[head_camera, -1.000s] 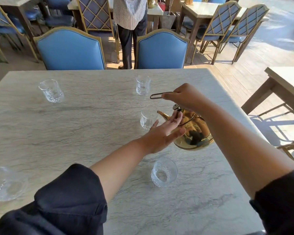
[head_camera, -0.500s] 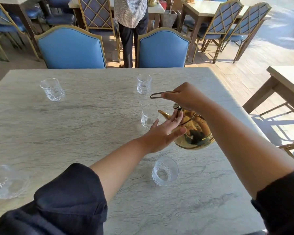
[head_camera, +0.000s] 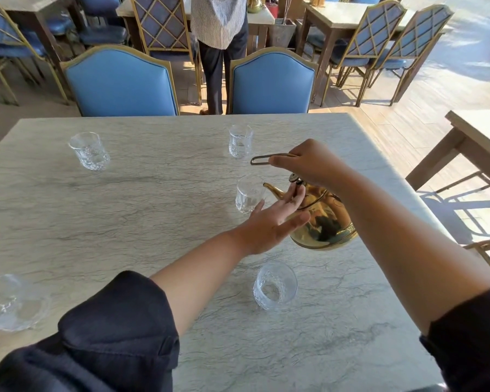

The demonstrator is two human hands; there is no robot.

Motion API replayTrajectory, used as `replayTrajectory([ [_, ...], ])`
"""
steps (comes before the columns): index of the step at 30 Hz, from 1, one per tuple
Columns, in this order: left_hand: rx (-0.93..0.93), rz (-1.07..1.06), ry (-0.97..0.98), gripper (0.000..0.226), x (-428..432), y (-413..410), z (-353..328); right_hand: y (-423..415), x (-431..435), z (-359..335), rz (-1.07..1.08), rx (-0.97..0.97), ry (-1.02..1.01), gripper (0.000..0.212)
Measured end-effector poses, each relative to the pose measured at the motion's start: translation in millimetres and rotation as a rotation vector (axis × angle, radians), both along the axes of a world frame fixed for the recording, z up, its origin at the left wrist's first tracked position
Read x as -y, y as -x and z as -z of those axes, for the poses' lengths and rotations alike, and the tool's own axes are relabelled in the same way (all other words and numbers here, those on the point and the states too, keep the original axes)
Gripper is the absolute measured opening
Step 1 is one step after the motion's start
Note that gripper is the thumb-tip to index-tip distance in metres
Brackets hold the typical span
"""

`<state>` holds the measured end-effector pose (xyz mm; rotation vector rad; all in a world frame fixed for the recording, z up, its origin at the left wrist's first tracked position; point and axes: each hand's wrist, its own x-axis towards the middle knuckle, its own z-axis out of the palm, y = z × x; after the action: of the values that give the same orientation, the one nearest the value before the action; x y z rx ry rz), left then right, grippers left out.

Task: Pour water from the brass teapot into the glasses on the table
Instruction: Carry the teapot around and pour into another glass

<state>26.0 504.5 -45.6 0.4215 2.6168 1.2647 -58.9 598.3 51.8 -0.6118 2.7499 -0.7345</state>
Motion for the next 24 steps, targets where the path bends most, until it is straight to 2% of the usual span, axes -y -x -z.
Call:
replayTrajectory([
  [17,-0.015,0.007,0.088,0.098,-3,3,7,-3,-14,15,0.025,-0.015,0.132,0.047],
  [24,-0.005,0.014,0.095,0.091,-7,3,7,-4,-31,25,0.112,-0.014,0.335,0.049],
])
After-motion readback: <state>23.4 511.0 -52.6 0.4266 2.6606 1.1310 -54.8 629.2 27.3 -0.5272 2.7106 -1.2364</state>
